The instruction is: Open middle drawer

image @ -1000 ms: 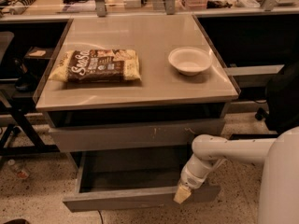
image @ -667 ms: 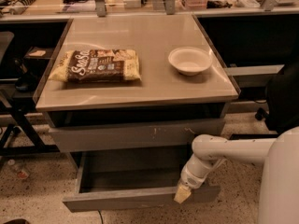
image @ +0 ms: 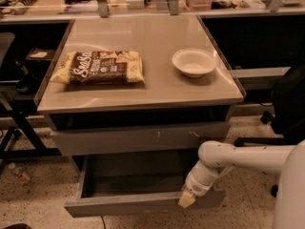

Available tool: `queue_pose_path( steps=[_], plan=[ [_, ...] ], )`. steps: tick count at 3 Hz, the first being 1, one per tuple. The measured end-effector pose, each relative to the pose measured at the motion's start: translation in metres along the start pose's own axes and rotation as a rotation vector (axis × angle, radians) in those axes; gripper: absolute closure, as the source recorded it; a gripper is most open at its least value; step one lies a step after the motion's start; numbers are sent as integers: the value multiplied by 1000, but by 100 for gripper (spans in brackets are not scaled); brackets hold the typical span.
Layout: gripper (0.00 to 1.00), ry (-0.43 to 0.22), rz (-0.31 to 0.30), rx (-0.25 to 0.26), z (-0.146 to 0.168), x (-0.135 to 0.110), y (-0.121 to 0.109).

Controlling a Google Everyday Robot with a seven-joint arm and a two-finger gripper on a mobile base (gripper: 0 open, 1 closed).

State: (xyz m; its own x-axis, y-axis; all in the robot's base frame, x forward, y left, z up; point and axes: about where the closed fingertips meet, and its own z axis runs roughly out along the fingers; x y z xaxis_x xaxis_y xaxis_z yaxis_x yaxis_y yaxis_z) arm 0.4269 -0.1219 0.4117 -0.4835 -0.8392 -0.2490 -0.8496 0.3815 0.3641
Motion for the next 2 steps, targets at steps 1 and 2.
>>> queue_pose_path(
  steps=[1,2],
  plan=[
    [100,0,13,3,-1,5,7],
    [100,-1,27,7,-2,10,17]
  ],
)
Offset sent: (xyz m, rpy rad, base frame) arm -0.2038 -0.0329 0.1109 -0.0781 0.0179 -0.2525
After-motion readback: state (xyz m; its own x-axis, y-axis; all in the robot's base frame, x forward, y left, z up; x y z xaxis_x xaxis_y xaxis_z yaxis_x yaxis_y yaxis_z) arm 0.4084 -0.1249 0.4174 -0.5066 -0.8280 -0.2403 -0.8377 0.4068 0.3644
